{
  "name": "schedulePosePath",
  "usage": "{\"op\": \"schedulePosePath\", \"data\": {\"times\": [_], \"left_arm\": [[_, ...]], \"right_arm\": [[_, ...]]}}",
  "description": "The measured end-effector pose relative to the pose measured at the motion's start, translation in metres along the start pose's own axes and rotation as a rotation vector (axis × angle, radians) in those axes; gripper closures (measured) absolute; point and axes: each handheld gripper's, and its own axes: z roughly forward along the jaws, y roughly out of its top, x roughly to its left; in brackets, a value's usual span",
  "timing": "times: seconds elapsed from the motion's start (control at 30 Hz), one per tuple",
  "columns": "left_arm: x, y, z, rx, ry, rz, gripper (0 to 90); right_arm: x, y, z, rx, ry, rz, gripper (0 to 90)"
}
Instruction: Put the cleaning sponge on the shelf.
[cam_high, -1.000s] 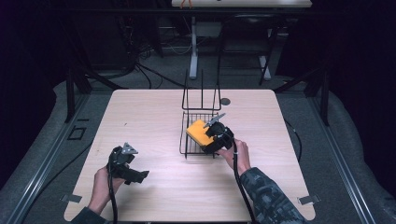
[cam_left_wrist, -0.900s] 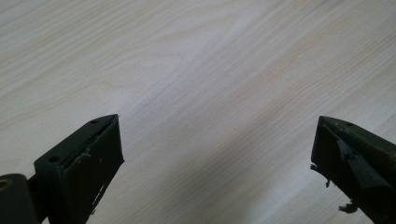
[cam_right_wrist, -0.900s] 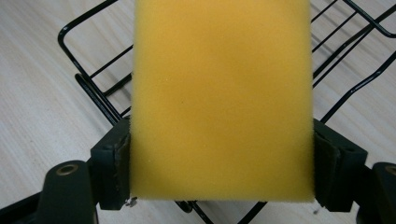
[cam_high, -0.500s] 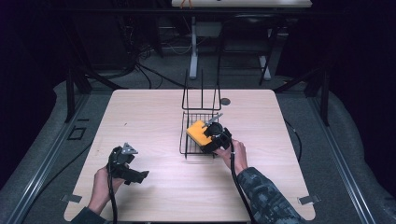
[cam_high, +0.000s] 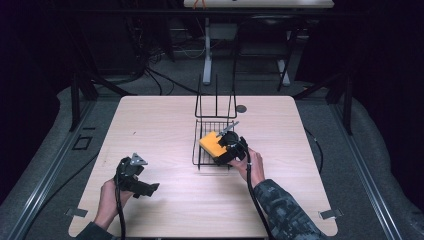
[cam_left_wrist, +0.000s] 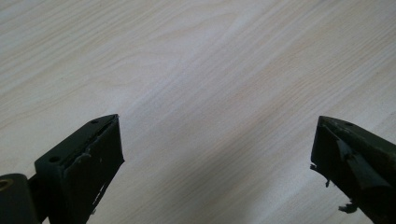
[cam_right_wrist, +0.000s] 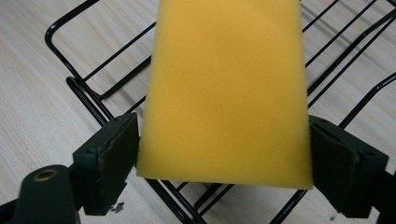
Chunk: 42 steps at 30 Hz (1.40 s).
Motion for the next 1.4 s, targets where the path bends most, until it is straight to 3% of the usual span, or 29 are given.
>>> {"op": "schedulePosePath", "data": {"times": [0.2, 0.37, 0.77, 1.07, 1.4], "left_arm": [[0.000, 0.000, 0.000, -0.001, -0.001, 0.001, 2.1], [0.000, 0.000, -0.001, -0.003, 0.002, 0.001, 2.0], [0.001, 0.000, -0.001, -0.004, -0.003, -0.002, 2.0], [0.000, 0.000, -0.001, -0.005, -0.005, 0.001, 2.0], [0.000, 0.000, -0.001, -0.006, -0.006, 0.005, 2.0]], "right_arm": [[0.000, 0.000, -0.003, -0.009, 0.002, -0.003, 13.6], [-0.001, -0.001, -0.013, -0.057, -0.003, -0.023, 11.9], [0.002, -0.005, -0.032, -0.102, 0.017, -0.042, 9.6], [-0.001, -0.014, -0.055, -0.149, 0.001, -0.031, 9.0], [-0.010, -0.029, -0.075, -0.162, -0.018, -0.007, 7.9]]}}
